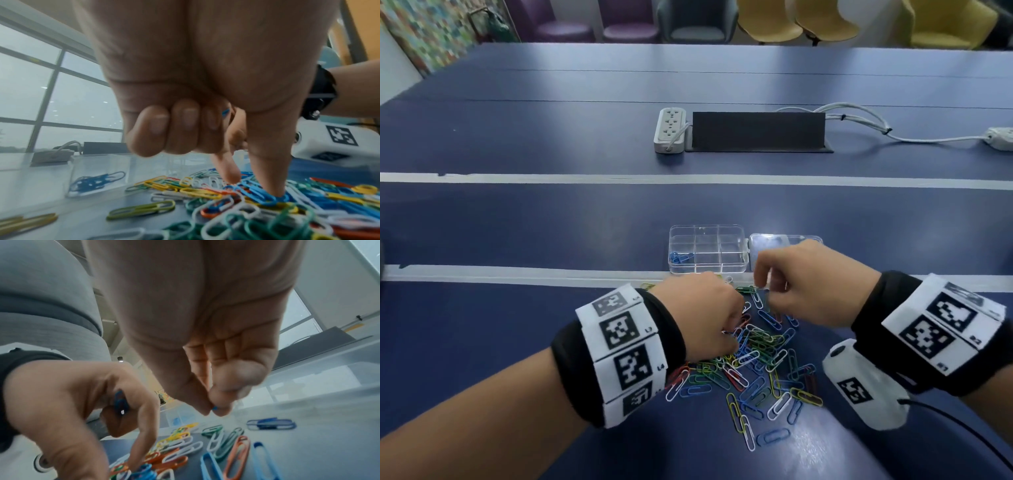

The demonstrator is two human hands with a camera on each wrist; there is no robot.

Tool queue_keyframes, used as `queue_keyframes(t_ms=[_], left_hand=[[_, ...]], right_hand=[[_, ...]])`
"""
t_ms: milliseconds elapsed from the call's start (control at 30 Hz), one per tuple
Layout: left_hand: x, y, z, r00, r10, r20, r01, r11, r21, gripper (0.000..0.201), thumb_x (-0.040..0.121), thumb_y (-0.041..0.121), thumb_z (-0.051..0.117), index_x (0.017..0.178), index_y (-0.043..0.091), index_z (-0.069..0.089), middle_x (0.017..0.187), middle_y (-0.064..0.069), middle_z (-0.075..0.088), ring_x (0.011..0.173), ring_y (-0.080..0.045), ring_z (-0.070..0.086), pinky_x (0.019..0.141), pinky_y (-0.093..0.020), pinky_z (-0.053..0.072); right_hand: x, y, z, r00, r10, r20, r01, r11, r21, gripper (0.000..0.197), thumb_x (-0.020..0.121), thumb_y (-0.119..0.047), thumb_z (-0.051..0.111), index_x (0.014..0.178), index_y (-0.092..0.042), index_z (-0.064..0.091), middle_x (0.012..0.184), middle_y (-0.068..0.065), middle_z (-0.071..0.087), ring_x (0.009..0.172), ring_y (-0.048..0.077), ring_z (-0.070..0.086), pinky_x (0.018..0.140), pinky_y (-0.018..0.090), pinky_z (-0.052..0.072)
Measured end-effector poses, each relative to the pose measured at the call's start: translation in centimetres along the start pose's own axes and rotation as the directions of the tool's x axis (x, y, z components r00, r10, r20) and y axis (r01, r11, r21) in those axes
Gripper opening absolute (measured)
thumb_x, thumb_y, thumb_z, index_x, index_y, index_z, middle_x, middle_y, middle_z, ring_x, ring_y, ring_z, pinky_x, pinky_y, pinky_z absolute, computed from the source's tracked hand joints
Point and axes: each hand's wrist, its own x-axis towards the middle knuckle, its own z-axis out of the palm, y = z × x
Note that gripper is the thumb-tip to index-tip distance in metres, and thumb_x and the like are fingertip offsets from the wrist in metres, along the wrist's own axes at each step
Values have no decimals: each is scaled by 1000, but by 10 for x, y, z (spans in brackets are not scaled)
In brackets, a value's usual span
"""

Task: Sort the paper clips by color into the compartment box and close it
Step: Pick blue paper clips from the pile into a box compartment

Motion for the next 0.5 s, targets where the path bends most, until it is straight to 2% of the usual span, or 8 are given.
queue_keyframes(t_ms=[67,133,233,300,367,500], left_hand=[[3,5,1,1000,-5,-5,5,998,57,24,83,41,58,95,21,63,85,1,60,84,-24,57,64,-28,39],[5,7,1,1000,-18,-14,19,997,80,25,84,39,56,97,19,65,95,-5,64,91,-27,61,63,-30,40],[5,8,2,1000,-26,-12,27,997,66,23,85,33,53,96,18,66,97,-6,65,93,-28,61,65,-31,42],[4,8,3,999,-32,-10,32,999,24,19,84,28,52,91,19,66,92,-4,64,91,-26,61,67,-30,43],[2,6,3,999,-36,-11,35,998,-51,15,83,27,53,86,20,65,81,1,58,83,-21,56,66,-26,42],[-1,1,-2,997,-32,-64,17,977,-213,6,80,26,54,76,22,55,62,8,46,70,-15,45,65,-24,37]], right_hand=[[-2,3,-1,1000,10,3,-10,1000,-17,24,82,-16,53,101,-26,63,73,-9,58,72,12,49,70,19,37],[-5,3,2,1000,12,27,-11,999,-42,24,84,-17,52,101,-25,67,74,-6,56,74,13,46,70,18,36],[-8,-1,9,998,18,67,-14,999,-48,22,83,-17,52,94,-21,71,84,0,68,79,17,48,80,26,49],[-9,-4,12,996,15,87,-10,998,-63,18,81,-19,56,91,-20,71,91,0,72,84,21,58,82,29,51],[-8,-6,13,995,5,99,2,998,-70,16,79,-18,60,91,-21,71,93,0,73,89,22,64,77,25,49],[-7,-5,13,997,-22,76,28,996,-84,21,80,-16,57,96,-23,68,93,-2,71,89,21,61,69,21,37]])
